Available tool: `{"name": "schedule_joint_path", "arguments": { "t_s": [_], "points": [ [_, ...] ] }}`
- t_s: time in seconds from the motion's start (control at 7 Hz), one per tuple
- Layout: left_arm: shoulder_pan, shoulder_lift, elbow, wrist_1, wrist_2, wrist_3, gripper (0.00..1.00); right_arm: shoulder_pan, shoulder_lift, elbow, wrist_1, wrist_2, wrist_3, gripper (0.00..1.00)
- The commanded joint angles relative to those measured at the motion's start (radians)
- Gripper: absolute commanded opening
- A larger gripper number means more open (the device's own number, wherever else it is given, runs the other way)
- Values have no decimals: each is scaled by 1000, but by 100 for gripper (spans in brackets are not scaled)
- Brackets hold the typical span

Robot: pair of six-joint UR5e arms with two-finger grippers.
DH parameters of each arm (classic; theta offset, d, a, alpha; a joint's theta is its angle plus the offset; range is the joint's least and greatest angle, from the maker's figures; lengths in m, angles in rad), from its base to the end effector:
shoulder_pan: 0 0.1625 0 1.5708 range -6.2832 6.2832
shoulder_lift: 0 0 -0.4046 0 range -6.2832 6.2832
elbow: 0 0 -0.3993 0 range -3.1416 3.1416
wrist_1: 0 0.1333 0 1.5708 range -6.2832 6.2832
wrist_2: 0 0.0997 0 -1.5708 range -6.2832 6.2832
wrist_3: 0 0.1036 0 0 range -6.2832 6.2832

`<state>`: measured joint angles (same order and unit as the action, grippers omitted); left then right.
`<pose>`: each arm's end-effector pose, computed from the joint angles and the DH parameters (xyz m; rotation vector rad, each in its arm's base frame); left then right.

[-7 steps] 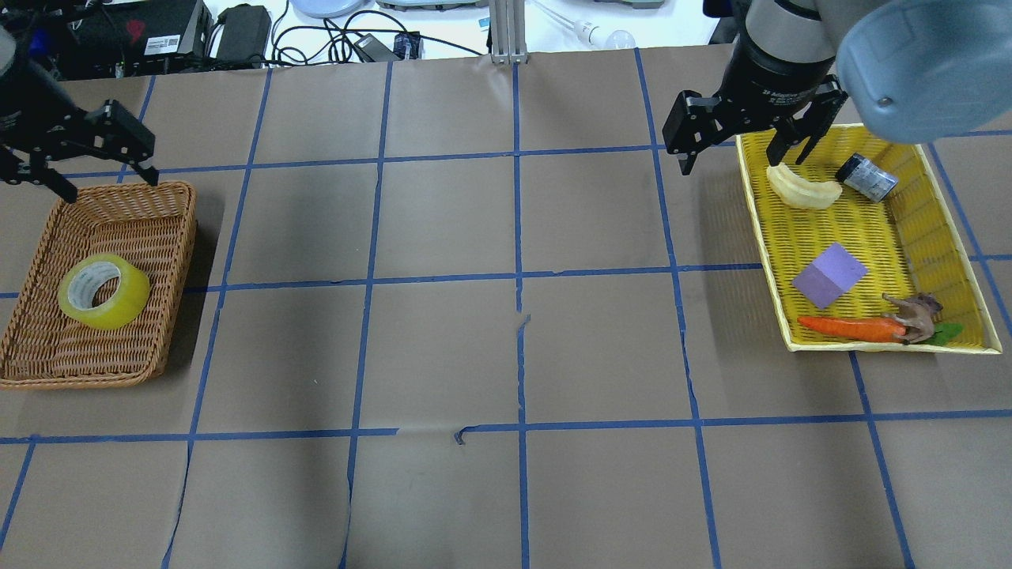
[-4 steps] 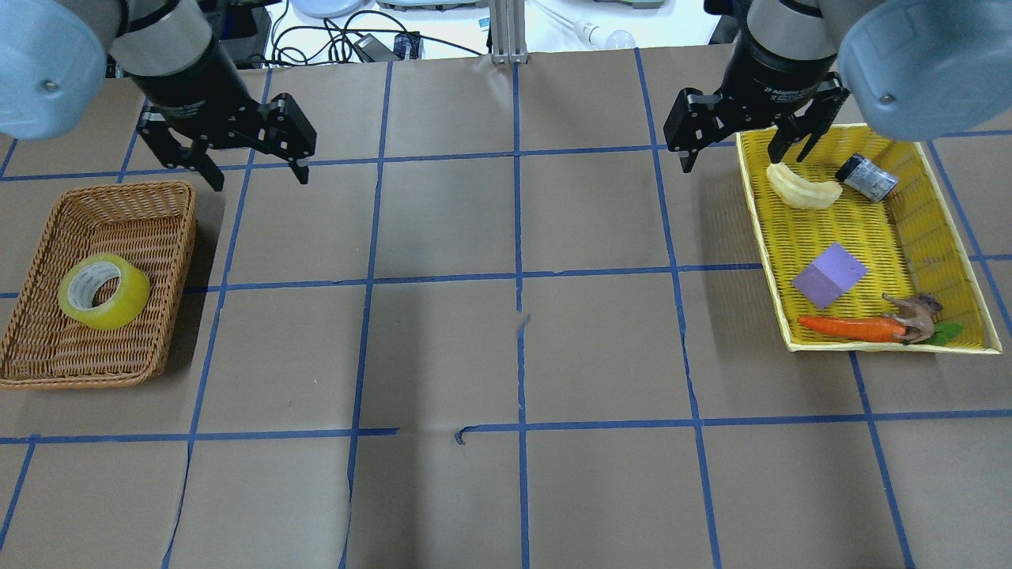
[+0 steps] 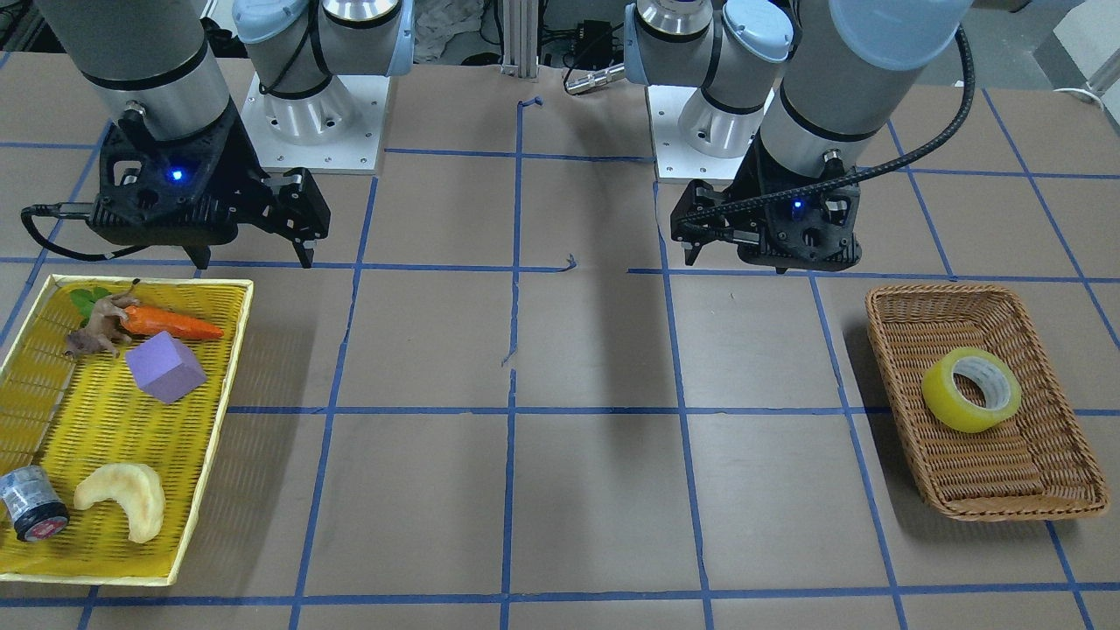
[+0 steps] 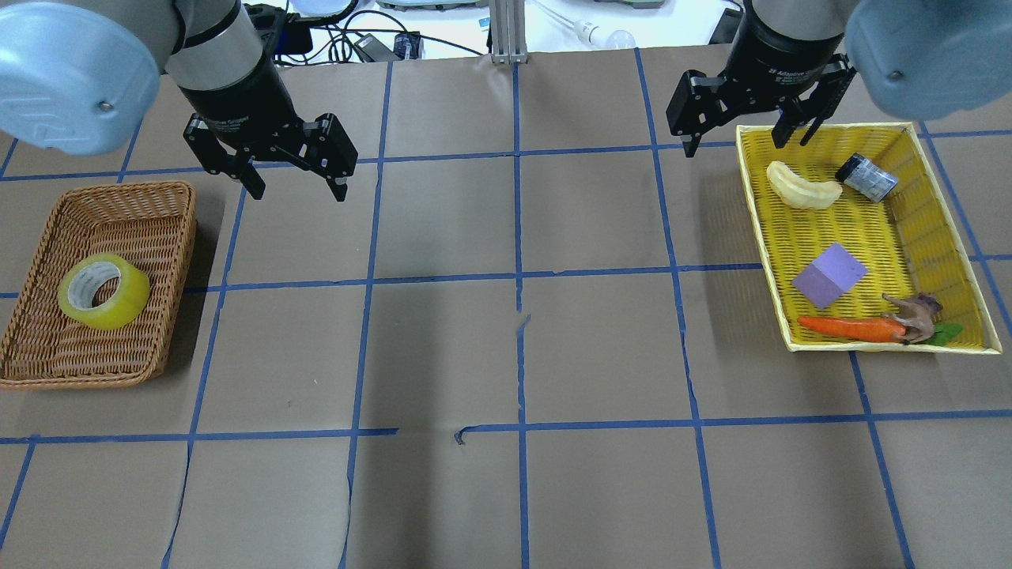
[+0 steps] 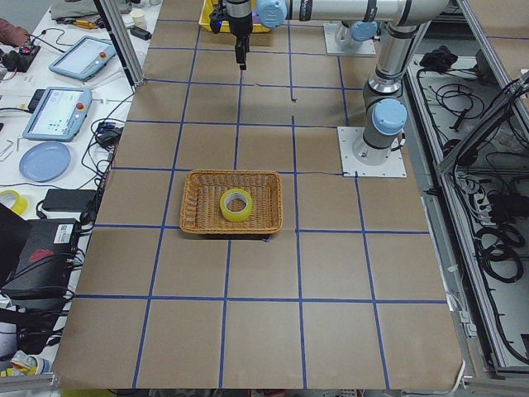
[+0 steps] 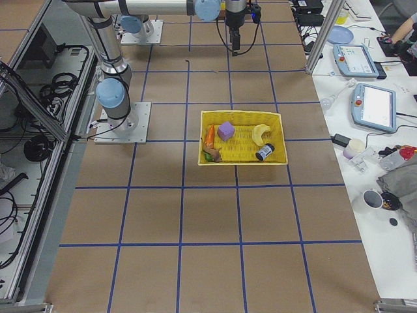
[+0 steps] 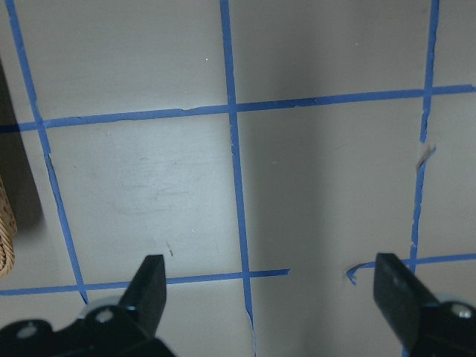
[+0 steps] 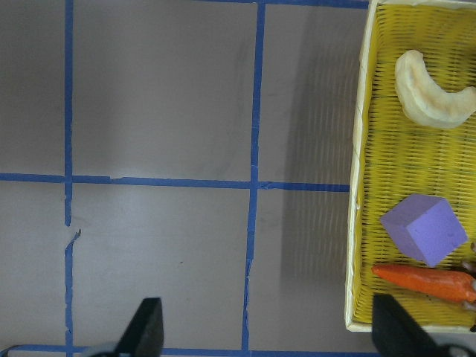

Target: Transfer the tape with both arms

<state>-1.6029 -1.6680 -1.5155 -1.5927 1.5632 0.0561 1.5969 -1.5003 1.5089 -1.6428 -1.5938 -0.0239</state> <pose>-0.1511 -0.5265 0.4387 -0.1377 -3.1286 -0.0998 0.1448 -0.5302 0.4656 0.0768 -3.1162 0.0989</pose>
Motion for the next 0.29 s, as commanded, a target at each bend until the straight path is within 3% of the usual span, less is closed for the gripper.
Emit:
{"name": "schedule_joint_path", "arguments": {
  "t_s": [0.0, 0.14],
  "points": [
    [1, 5, -17, 7, 1, 5, 100, 0, 3, -7, 0, 0, 2, 100],
    [1, 5, -17, 7, 0, 5, 100, 0, 3, -10, 0, 0, 2, 100]
  ]
}}
